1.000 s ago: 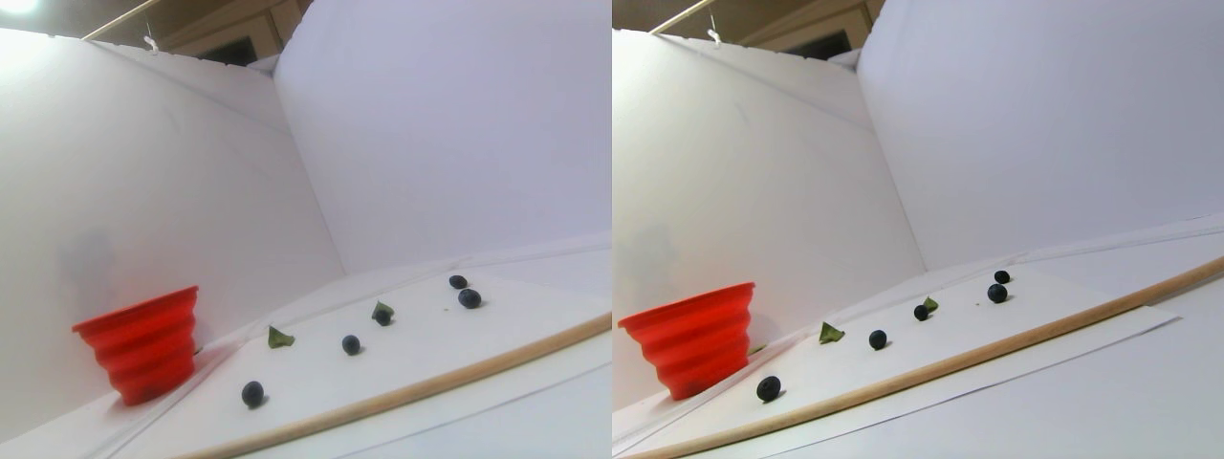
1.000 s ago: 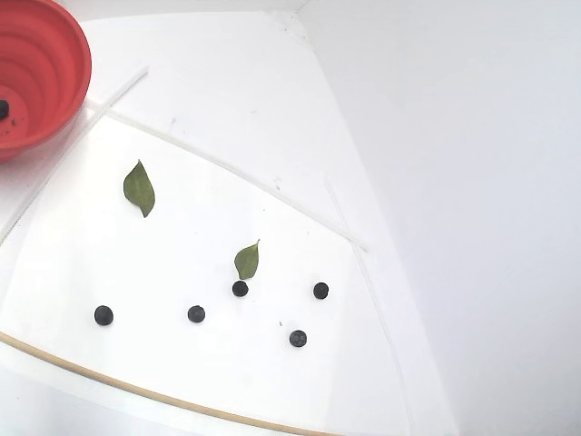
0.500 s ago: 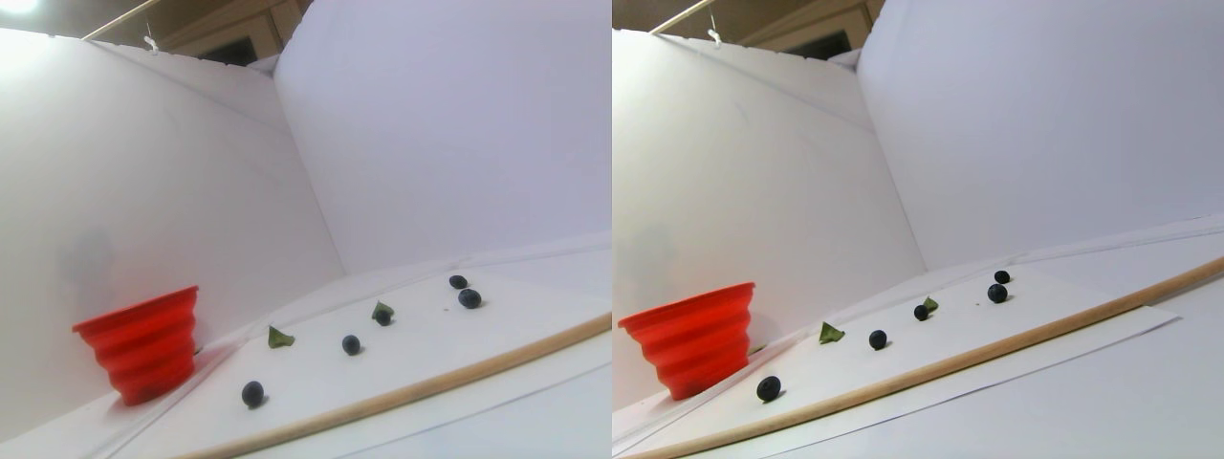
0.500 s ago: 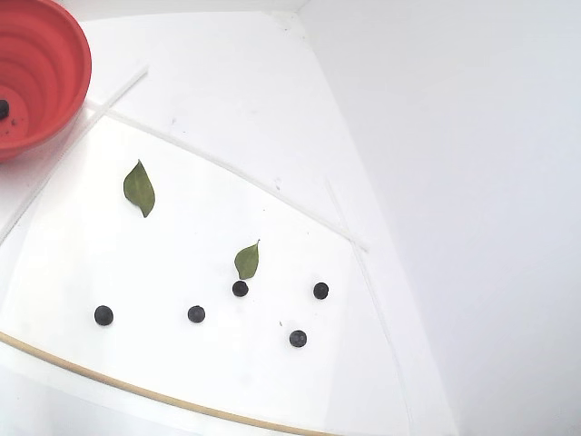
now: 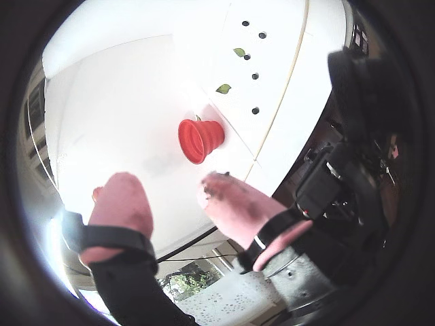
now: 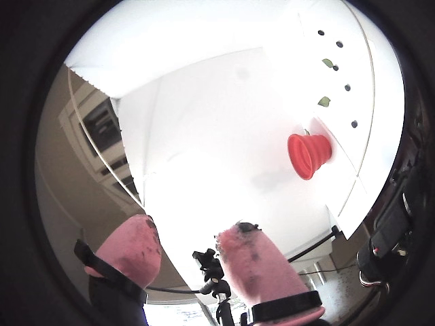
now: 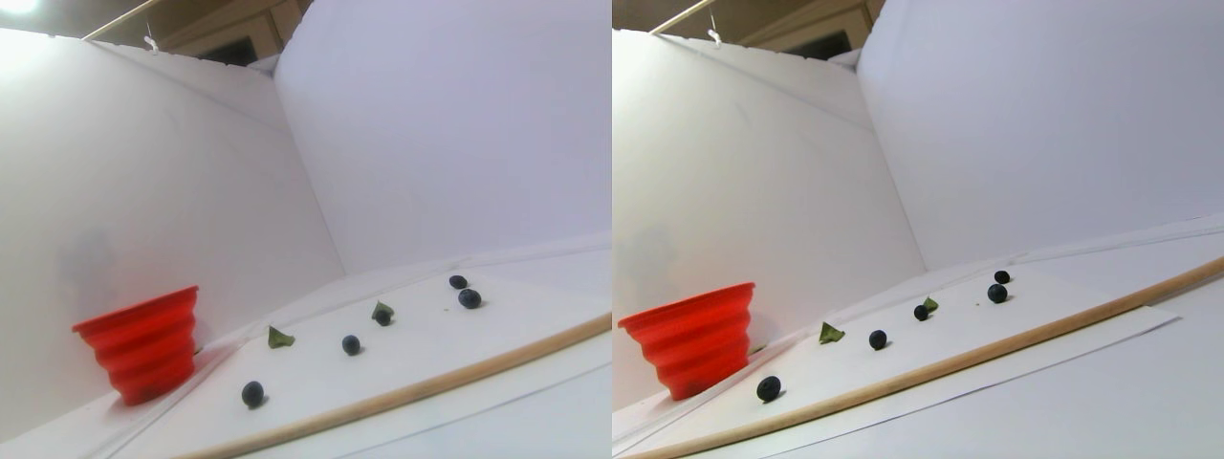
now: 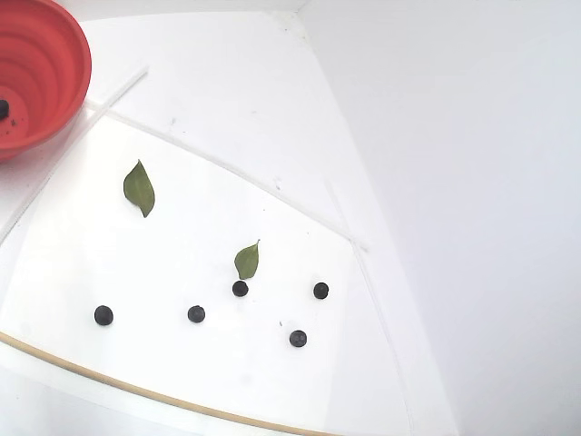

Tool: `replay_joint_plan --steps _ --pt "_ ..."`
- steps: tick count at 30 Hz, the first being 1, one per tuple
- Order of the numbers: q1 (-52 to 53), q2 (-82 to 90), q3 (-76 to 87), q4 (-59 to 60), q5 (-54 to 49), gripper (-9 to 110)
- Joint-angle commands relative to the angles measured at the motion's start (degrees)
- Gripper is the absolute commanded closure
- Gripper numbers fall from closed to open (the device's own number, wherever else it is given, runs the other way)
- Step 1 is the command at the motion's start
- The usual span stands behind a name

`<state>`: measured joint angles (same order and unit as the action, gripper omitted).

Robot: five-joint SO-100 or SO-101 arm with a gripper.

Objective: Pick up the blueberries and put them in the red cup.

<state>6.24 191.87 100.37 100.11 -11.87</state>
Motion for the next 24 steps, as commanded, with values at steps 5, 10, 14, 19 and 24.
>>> replay_joint_plan --steps 5,10,14,19,24 --pt "-0.88 -3.34 -0.62 -3.87 -3.52 86" --pt "-2.20 -6.77 0.35 -5.98 -10.72 86" --pt "-2.55 -9.05 1.67 -7.12 -17.93 86" --pt "-3.08 -9.93 4.31 -7.91 -25.93 86" --pt "-3.43 -10.81 7.56 -9.58 -32.70 85"
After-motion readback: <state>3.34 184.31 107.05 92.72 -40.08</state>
